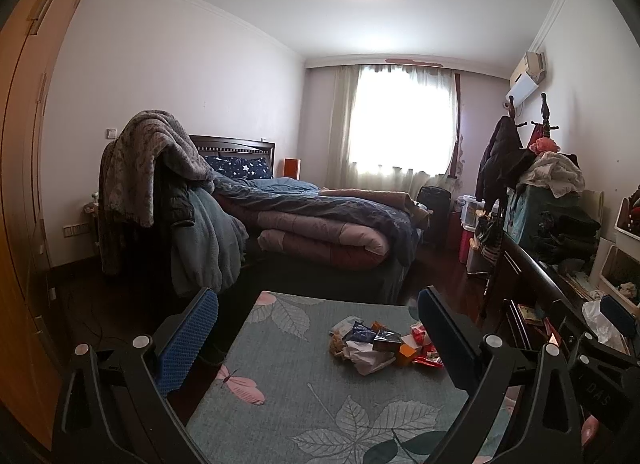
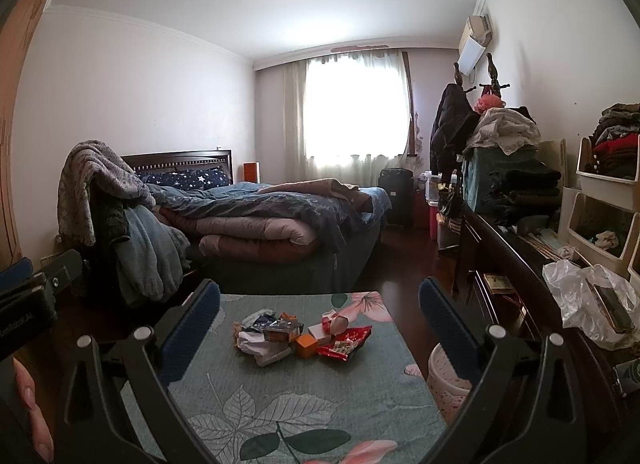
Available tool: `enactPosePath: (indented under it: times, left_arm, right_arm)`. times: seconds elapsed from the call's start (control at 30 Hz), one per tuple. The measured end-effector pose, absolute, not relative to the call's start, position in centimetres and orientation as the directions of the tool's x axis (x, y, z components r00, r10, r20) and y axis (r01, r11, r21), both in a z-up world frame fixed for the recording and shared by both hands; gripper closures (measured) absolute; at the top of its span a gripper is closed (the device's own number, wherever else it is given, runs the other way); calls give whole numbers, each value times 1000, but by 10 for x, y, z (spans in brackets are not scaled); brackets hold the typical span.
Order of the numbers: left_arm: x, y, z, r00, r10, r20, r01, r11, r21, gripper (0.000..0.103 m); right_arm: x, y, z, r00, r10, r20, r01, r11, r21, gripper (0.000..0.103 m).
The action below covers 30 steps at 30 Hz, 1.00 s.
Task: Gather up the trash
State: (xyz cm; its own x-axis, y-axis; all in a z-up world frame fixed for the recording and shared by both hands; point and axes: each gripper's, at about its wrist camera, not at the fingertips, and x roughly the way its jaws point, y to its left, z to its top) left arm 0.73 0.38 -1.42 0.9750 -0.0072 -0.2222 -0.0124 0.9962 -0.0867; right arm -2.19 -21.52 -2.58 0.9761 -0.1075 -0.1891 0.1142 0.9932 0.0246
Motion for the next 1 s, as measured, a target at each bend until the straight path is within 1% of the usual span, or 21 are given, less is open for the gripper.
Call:
enactPosePath:
  times: [0.27, 0.4, 0.7, 1.0]
  left_arm:
    - [7, 3, -14, 975, -5, -224, -15, 996, -86, 4]
    - [13, 4, -30, 972, -5, -234, -15, 996, -86, 4]
    - [14, 1, -40, 971, -8, -240, -12, 997, -82, 4]
    - [15, 0, -40, 970, -9, -244, -12, 996, -83, 4]
  right_arm:
    - [-21, -214, -28, 976, -103, -193, 110, 994, 25, 3]
    - [-18, -213, -30, 974, -102, -200, 109, 994, 24, 3]
    - [-16, -218, -32, 972, -100, -211, 108, 994, 28, 3]
    - [-21, -221, -30, 974, -87, -207, 94, 995, 24, 3]
